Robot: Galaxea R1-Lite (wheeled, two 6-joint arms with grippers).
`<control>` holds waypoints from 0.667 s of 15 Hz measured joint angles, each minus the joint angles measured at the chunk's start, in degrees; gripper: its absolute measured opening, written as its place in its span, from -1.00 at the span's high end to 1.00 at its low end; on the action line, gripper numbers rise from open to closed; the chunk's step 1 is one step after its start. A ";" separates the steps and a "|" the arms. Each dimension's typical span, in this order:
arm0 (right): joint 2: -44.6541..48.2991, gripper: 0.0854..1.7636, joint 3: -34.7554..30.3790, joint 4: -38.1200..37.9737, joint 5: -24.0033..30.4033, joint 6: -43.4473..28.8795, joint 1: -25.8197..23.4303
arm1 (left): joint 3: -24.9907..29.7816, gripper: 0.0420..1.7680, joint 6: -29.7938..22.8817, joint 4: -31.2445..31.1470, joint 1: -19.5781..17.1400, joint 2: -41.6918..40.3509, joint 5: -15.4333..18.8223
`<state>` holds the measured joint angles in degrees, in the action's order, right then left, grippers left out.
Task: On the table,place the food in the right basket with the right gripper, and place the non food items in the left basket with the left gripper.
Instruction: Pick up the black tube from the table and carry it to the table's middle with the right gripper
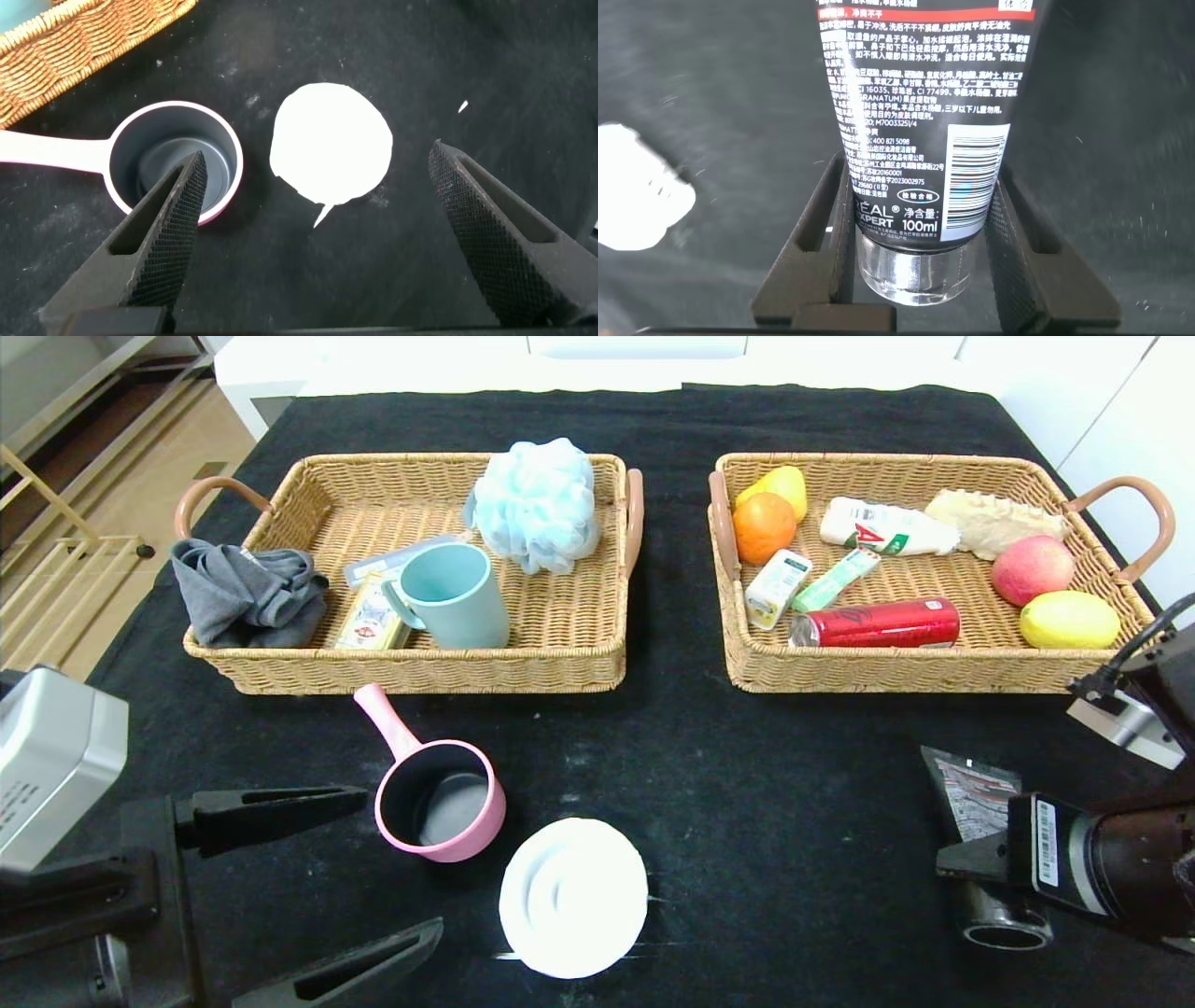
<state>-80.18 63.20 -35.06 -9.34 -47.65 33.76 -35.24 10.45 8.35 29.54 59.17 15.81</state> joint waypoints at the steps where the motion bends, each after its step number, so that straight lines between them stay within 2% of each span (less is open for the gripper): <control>1: -0.72 0.08 1.96 -0.38 -0.02 1.38 0.83 | 0.00 -0.94 -0.01 0.00 0.00 0.02 0.11; 10: -11.86 0.08 16.98 -0.18 -0.06 13.59 9.07 | 0.10 -0.94 -0.04 -0.04 -0.10 0.72 0.12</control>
<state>-92.04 80.18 -35.24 -9.40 -34.06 42.83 -35.15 10.41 8.31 29.44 59.89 15.93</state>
